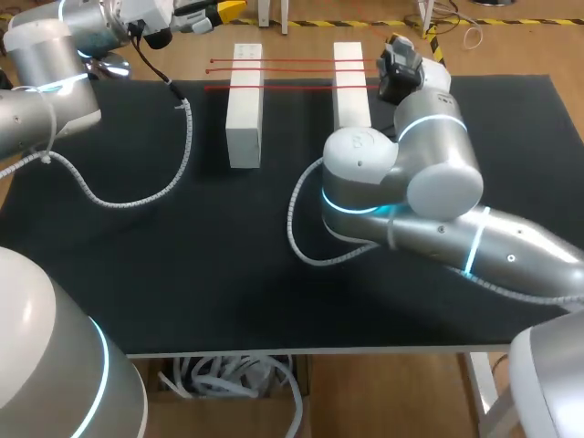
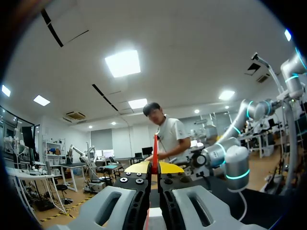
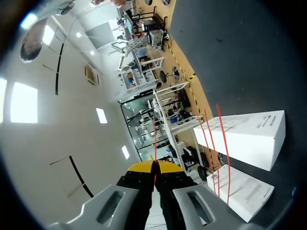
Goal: Grab the tape and strap the tape.
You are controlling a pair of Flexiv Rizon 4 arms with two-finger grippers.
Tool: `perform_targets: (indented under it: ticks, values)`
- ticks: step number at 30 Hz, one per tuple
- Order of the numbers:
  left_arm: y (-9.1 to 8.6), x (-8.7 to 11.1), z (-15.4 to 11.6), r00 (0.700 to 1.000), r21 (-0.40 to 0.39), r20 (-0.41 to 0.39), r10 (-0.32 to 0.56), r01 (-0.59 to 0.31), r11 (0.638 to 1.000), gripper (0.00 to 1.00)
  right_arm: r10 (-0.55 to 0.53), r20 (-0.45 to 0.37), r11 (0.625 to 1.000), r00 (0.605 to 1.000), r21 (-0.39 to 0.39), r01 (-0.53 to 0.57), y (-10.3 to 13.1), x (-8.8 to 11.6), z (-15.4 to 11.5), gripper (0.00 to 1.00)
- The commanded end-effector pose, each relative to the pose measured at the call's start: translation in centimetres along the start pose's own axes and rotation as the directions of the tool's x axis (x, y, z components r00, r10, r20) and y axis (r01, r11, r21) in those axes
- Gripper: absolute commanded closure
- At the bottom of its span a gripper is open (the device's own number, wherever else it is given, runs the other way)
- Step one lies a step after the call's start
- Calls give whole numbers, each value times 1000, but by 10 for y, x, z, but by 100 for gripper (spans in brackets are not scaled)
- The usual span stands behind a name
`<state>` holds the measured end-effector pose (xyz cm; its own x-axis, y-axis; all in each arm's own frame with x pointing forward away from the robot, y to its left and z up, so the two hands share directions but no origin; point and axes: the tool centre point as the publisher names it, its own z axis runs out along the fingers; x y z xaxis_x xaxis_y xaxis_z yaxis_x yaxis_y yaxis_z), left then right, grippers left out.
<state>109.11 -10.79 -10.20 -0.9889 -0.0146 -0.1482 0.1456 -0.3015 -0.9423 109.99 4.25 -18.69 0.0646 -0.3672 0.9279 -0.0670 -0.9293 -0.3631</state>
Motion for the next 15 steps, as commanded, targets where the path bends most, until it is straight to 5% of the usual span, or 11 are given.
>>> perform_targets:
  ticks: [1, 7, 15]
  values:
    - [-1, 2, 0, 1000, -3, 4, 0, 0, 1000, 100, -3, 14, 1000, 1000, -5, 3, -1, 4, -1, 100]
    - [-2, 2, 0, 1000, -20, 15, -2, 2, 1000, 100, -3, 14, 1000, 1000, -5, 3, -1, 4, -1, 100]
    - [-9, 1, -7, 997, -313, 73, -28, 50, 949, 100, -3, 14, 1000, 1000, -5, 3, -1, 4, -1, 100]
